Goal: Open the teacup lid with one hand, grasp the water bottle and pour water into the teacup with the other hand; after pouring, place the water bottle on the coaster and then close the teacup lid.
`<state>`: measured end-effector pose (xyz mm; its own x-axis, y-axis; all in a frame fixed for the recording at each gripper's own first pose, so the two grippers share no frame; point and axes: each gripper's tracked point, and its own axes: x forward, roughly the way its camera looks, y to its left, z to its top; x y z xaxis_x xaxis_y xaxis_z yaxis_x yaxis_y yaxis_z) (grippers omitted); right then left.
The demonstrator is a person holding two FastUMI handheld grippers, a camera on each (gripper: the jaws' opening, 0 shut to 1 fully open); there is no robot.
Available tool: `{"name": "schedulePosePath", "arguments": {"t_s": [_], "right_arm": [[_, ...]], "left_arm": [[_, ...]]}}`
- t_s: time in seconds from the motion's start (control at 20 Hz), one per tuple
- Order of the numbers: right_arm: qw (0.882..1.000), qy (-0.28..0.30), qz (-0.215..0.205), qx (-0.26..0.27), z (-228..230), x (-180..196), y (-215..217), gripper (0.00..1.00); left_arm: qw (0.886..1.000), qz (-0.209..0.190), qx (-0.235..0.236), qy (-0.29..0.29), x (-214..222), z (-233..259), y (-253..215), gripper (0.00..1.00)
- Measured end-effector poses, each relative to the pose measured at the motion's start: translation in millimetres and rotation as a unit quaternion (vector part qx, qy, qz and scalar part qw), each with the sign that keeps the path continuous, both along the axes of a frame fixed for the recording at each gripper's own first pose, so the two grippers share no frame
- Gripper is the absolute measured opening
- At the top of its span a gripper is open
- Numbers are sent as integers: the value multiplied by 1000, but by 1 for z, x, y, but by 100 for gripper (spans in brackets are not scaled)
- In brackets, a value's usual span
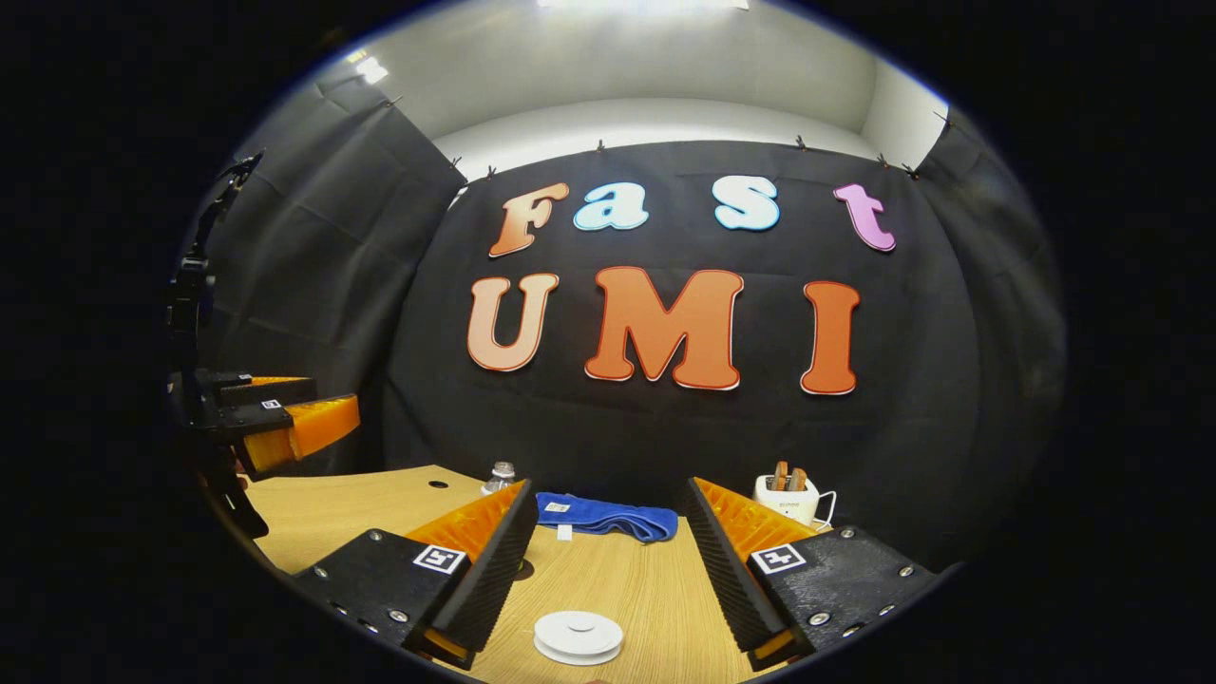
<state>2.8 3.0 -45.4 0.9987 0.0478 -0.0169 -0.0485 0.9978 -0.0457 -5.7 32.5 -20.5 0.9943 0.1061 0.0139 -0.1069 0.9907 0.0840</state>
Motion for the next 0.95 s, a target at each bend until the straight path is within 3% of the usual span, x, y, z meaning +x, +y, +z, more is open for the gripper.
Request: {"name": "schedulePosePath", "arguments": {"t_s": [0.95], "right_arm": [[1000,12,-6,-1,-5,2,-2,94]], "left_arm": [[1000,22,22,-3,-4,8,7,97]]}}
